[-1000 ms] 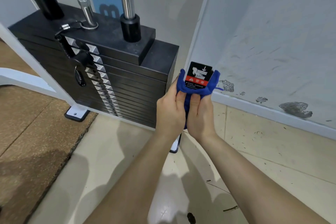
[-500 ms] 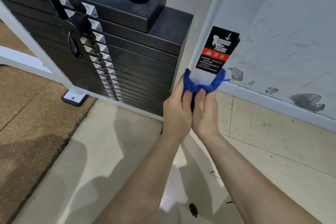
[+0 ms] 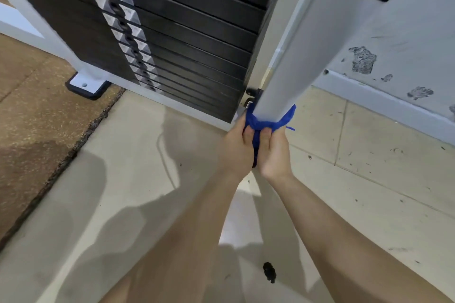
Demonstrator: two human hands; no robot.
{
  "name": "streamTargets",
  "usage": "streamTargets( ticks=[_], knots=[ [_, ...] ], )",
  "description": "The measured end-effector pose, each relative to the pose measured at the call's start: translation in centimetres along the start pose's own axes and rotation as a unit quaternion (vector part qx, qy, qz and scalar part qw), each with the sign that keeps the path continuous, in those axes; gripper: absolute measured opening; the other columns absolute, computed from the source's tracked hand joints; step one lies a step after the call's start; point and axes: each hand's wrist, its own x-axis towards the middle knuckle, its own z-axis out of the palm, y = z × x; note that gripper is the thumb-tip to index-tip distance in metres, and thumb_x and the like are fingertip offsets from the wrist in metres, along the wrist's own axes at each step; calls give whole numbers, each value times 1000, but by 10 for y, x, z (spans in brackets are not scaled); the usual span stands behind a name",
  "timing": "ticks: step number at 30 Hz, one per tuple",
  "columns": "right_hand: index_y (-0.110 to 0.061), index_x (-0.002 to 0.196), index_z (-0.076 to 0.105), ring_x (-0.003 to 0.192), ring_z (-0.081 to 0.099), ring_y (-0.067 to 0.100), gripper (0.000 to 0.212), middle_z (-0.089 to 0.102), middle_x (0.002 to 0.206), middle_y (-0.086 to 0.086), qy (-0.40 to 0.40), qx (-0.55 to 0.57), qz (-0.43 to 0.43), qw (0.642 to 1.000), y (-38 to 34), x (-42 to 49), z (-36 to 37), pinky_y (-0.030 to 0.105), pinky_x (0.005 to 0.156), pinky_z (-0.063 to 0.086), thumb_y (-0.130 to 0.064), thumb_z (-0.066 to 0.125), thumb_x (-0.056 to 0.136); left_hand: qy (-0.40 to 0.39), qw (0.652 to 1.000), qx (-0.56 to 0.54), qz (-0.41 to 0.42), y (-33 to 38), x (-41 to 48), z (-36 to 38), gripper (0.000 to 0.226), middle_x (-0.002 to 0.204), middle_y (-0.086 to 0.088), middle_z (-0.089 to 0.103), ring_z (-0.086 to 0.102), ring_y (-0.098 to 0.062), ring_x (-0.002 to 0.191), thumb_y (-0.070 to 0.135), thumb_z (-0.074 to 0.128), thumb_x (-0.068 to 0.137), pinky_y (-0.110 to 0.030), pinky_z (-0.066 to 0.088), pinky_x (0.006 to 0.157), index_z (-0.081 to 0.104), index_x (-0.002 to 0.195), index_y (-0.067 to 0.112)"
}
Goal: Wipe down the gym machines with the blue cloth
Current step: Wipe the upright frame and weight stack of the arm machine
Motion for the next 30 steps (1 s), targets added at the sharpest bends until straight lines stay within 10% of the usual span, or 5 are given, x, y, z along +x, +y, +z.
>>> streamTargets(
  ticks=[13, 17, 21, 27, 30],
  knots=[
    [-5, 91, 55, 72, 56, 24, 22, 61, 78, 6, -45, -86, 168, 981, 20, -22, -5, 30, 63, 45, -23, 50, 102, -30, 992, -50, -115, -27, -32, -28, 5, 79, 3, 69, 64, -4, 69, 12, 66, 92, -27, 50, 65, 69, 96, 11],
    [-11, 74, 47, 66, 50, 21, 30, 52, 70, 2, -117, -114, 205, 965, -5, -30, 12, 28, 56, 38, -21, 47, 103, -150, 971, -95, -160, -23, -37, -57, 24, 109, -3, 73, 68, -14, 96, 22, 50, 104, -24, 54, 75, 66, 122, 18],
    [-8, 102, 62, 99, 65, 30, 23, 68, 103, 13, -171, 32, 293, 940, -23, -19, 44, 49, 95, 53, -27, 49, 98, -182, 910, -272, -256, -22, -31, -82, 41, 132, -2, 66, 66, -20, 107, 23, 31, 108, -30, 54, 74, 58, 139, 25],
    [-15, 85, 58, 102, 60, 35, 19, 59, 111, 18, -221, -169, 215, 936, -15, -13, 69, 38, 77, 48, -32, 50, 89, -88, 959, -192, -191, -52, -29, -119, 43, 110, 0, 75, 69, -37, 94, -1, 48, 92, -55, 53, 74, 65, 124, 22],
    [-15, 119, 55, 97, 60, 24, 45, 57, 120, 7, -176, -102, 256, 945, -12, -28, 69, 38, 78, 53, -51, 57, 92, -39, 962, -213, -168, -55, -33, -125, 41, 84, 3, 74, 64, -26, 66, -5, 47, 96, -30, 44, 49, 71, 100, 28]
  ],
)
